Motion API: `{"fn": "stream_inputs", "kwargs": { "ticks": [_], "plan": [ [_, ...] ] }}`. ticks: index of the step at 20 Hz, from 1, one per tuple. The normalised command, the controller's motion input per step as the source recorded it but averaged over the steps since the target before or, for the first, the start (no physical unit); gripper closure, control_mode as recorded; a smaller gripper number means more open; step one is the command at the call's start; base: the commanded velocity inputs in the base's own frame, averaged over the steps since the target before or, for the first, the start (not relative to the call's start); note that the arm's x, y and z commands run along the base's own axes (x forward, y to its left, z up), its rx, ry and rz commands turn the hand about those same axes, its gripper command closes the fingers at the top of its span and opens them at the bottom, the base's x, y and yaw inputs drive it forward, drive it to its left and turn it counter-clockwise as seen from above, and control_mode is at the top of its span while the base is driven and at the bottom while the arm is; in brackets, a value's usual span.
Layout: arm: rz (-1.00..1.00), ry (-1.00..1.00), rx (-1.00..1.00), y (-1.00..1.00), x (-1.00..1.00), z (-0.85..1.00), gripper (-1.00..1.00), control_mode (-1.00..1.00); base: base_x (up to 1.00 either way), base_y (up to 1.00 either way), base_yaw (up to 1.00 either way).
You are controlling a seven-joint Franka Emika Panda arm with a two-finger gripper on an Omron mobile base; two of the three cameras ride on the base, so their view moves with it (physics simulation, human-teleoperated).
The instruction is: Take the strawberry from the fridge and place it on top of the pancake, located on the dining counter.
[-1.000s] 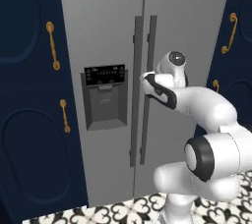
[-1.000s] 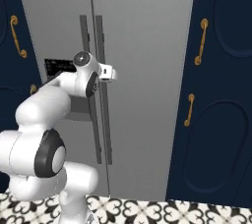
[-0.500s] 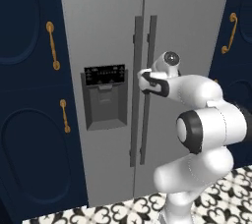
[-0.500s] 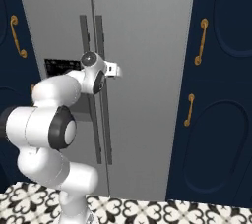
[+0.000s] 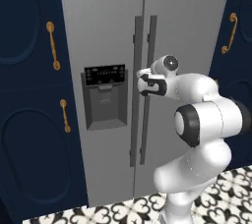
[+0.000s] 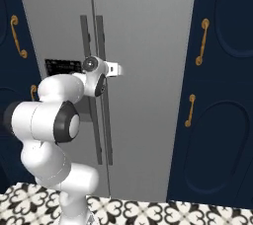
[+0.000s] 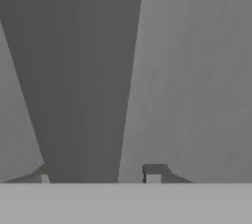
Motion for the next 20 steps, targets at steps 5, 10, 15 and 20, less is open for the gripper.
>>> {"fn": "stream_inputs", "kwargs": {
  "ticks": [5,10,15,20],
  "plan": [
    [-0.09,0.01,0.01,-0.28,-0.56,0.00,1.00,-1.00,0.00,0.00,0.00],
    [-0.10,0.00,0.02,-0.91,-1.00,0.00,1.00,-1.00,0.00,0.00,0.00],
    [-0.02,-0.07,0.14,-1.00,-1.00,0.00,1.00,-1.00,0.00,0.00,0.00],
    [-0.03,-0.13,0.23,-1.00,-1.00,0.06,-1.00,-1.00,0.00,0.00,0.00]
  ]
}}
